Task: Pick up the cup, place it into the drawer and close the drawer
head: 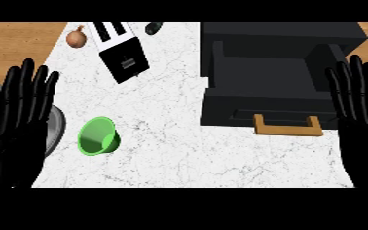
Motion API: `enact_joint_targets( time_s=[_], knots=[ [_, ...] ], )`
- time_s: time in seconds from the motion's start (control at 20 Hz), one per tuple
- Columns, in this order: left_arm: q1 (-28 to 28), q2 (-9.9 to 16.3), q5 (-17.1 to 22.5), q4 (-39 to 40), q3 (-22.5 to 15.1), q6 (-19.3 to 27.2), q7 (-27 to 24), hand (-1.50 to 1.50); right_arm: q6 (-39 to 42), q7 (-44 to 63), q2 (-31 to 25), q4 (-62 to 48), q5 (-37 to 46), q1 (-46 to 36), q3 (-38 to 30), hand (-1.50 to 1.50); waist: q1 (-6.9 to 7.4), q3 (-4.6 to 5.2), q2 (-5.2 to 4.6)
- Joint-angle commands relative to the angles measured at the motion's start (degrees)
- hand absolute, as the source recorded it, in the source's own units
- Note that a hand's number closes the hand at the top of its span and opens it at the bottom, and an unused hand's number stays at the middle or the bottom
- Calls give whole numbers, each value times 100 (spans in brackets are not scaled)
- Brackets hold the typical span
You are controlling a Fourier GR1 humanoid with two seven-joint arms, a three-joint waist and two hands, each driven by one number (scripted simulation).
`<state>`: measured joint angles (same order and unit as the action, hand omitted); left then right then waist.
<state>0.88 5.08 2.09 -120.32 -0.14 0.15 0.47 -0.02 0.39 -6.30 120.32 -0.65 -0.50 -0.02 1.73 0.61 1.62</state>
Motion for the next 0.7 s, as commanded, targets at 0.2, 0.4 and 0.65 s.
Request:
enact_joint_targets(
  time_s=[0.2,0.4,0.65],
  knots=[
    [763,-70,-243,-503,-199,-102,-187,-150,-299,-137,262,-531,302,-592,11,-150,-139,-61,-161],
    [1395,-498,321,-383,-785,635,-16,-150,280,257,-239,68,295,283,173,-150,-163,-56,-148],
    [1483,-480,850,105,-278,238,-456,-150,158,13,-13,-346,590,43,297,-150,-146,-58,-163]
  ],
)
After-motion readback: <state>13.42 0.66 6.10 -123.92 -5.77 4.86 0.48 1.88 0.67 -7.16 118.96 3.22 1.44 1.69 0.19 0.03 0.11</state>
